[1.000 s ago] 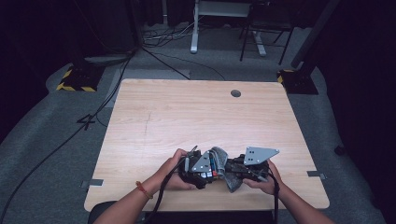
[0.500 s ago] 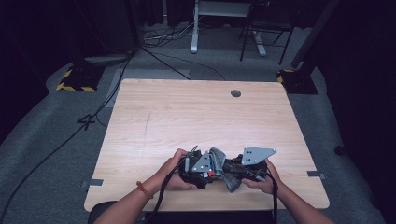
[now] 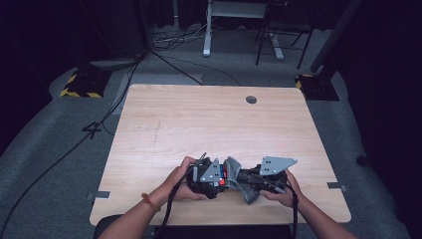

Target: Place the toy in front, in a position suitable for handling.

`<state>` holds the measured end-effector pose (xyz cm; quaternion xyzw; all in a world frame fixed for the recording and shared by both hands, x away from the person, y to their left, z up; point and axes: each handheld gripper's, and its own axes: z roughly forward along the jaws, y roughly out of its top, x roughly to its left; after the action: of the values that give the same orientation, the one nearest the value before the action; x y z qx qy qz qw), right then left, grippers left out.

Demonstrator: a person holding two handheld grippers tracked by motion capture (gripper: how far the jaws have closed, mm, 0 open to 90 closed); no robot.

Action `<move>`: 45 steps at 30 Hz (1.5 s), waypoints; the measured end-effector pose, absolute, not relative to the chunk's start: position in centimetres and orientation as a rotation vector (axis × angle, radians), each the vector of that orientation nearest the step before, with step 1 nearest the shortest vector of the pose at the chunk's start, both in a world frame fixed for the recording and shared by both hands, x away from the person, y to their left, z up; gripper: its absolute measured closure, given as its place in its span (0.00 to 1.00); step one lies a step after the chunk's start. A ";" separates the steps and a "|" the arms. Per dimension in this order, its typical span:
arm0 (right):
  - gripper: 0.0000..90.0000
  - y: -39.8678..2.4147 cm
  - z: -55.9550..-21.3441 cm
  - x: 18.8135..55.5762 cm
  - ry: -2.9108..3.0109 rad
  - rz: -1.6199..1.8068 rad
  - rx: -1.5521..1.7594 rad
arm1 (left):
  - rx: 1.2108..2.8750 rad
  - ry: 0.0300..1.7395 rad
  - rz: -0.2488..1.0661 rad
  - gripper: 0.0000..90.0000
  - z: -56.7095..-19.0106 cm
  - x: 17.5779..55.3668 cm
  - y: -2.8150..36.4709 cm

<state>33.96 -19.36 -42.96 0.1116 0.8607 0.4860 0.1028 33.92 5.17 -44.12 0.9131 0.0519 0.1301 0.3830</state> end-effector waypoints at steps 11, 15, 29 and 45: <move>0.85 -19.0 -43.7 35.1 2.539 1.382 0.377 | 2.323 0.127 0.323 0.37 -43.9 33.5 4.8; 0.84 -19.7 -44.9 35.8 2.613 1.399 0.429 | 2.269 0.135 0.312 0.37 -43.4 33.6 5.4; 0.85 -19.8 -43.1 34.4 2.592 1.686 0.271 | 2.336 0.101 0.360 0.37 -44.4 33.4 4.5; 0.85 -17.9 -42.8 34.0 2.584 1.636 0.246 | 2.383 0.096 0.368 0.37 -44.7 33.5 3.8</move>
<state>33.98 -17.93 -42.80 0.0800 0.8416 0.5328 0.0368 33.45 3.84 -44.68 0.9227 0.0372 0.1425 0.3564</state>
